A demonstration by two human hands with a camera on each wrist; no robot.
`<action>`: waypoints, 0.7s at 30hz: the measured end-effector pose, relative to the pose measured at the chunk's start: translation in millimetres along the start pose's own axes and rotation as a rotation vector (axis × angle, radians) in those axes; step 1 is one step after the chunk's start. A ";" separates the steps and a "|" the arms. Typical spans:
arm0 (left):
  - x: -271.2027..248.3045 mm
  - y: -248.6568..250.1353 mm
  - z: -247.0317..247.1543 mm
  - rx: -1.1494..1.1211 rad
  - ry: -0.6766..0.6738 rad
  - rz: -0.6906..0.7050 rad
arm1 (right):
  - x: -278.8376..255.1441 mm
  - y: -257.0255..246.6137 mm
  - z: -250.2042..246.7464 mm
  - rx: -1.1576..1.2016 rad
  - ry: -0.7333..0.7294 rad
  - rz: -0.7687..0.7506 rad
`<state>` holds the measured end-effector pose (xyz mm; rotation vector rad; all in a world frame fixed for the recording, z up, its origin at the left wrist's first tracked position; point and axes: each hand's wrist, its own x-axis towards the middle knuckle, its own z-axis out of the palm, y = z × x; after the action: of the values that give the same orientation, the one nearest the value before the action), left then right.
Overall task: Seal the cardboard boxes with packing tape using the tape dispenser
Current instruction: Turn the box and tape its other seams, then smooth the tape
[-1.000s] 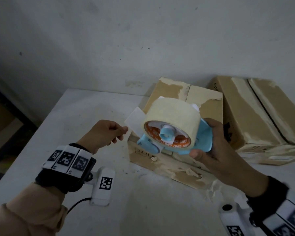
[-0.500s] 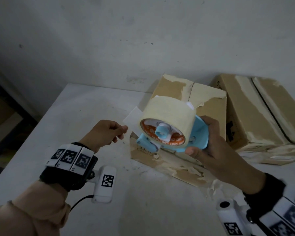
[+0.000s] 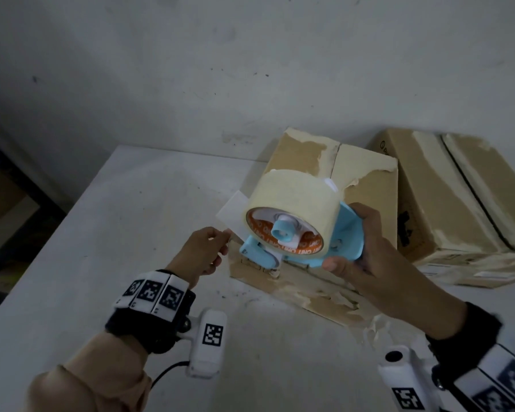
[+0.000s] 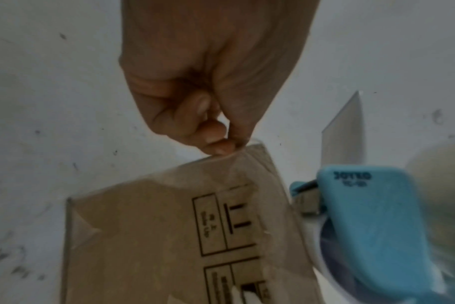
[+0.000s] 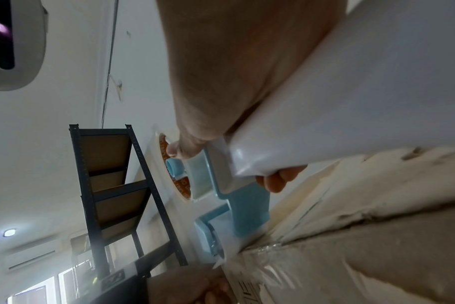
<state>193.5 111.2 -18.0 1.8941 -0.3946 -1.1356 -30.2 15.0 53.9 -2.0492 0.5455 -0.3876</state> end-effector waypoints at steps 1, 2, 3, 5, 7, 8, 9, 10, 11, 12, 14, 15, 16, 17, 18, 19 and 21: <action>0.4 -2.2 1.3 0.002 0.014 -0.028 | -0.2 0.1 0.4 0.006 -0.004 0.005; 1.4 -4.6 1.5 0.011 0.012 -0.056 | 0.0 0.0 0.7 0.006 -0.004 0.006; 0.8 -6.1 1.9 0.022 -0.008 -0.087 | 0.2 0.1 0.9 0.002 -0.002 0.005; -0.2 -7.9 2.8 0.046 -0.053 -0.130 | 0.5 0.7 1.0 -0.010 0.005 0.001; 0.1 -6.5 3.7 0.084 -0.046 -0.111 | 0.2 2.2 1.4 -0.015 0.005 -0.001; 1.4 -5.5 2.6 0.123 -0.017 -0.085 | 0.5 2.9 1.6 -0.016 0.007 -0.006; 0.7 -3.5 0.9 0.181 0.026 -0.036 | 0.7 3.5 1.7 -0.017 0.011 -0.010; 0.7 -1.3 -0.6 0.233 0.078 0.036 | 0.8 3.9 1.5 -0.017 0.015 -0.014; -0.1 0.4 -2.5 0.270 0.117 0.121 | 1.1 4.3 1.2 -0.013 0.015 -0.015; -4.5 2.1 -3.7 0.324 0.137 0.182 | 0.9 4.2 0.7 -0.006 0.007 -0.014; -16.5 5.5 0.2 0.532 0.151 0.227 | 0.9 3.4 -0.4 0.018 -0.024 -0.011; -21.7 4.6 3.8 0.630 0.126 0.249 | 1.0 2.4 -0.9 0.029 -0.043 -0.010; -24.3 2.8 7.7 0.693 0.104 0.263 | 1.3 1.5 -1.3 0.032 -0.058 -0.010; -26.6 3.8 10.6 0.684 0.099 0.248 | 1.7 1.2 -1.6 0.026 -0.063 -0.013; -27.1 4.8 11.9 0.637 0.089 0.208 | 2.0 1.2 -2.0 0.014 -0.063 -0.015; -25.7 4.1 13.6 0.643 0.097 0.208 | 2.4 1.1 -2.3 -0.001 -0.060 -0.014; -22.0 3.4 13.0 0.584 0.128 0.264 | 3.6 -0.3 -2.7 -0.031 -0.054 -0.004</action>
<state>171.5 116.5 -5.7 2.3073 -0.9529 -0.7641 -28.4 11.3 55.7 -2.0850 0.5173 -0.3268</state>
